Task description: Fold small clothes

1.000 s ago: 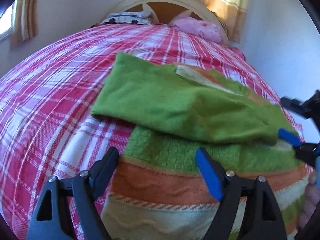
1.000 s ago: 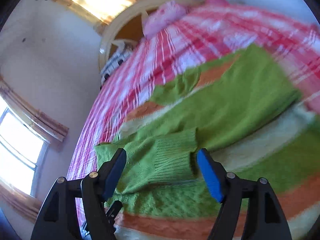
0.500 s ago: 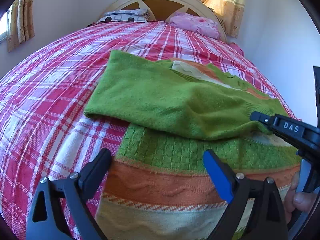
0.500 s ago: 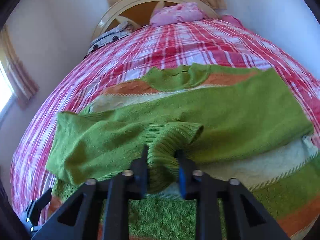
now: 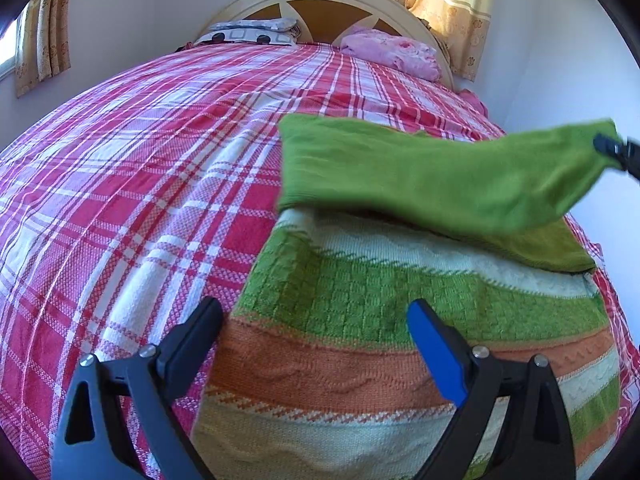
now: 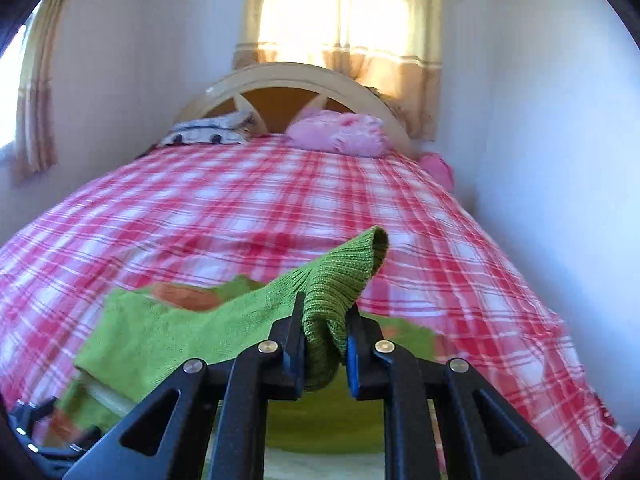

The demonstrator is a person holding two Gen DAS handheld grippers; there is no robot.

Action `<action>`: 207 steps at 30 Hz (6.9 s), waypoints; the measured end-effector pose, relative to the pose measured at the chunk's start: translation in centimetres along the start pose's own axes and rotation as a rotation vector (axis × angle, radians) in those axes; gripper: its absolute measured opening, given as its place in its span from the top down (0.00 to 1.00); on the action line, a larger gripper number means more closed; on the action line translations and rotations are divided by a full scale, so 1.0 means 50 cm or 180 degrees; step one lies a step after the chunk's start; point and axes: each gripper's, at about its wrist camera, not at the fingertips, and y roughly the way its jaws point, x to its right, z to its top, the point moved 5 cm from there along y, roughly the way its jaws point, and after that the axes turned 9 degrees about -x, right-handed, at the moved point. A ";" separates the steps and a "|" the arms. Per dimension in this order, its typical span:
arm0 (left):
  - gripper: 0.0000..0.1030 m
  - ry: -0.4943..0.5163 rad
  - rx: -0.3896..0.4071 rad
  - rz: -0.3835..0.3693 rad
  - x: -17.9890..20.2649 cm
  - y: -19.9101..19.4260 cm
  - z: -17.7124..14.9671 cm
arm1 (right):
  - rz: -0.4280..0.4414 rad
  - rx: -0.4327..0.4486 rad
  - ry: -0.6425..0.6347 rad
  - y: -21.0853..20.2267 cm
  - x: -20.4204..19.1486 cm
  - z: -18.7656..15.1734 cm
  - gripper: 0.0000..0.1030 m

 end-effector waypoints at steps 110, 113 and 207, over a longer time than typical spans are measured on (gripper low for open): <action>0.94 0.0418 -0.0583 -0.1361 -0.131 -0.262 -0.439 | 0.1832 -0.1374 0.0536 -0.296 0.149 -0.688 0.88; 0.94 0.0471 -0.0526 -0.1295 -0.125 -0.275 -0.435 | 0.1861 -0.1354 0.0416 -0.310 0.139 -0.680 0.91; 0.65 0.0149 -0.0485 -0.1795 -0.066 -0.110 -0.123 | 0.0595 -0.0389 0.0206 -0.109 0.121 -0.364 0.33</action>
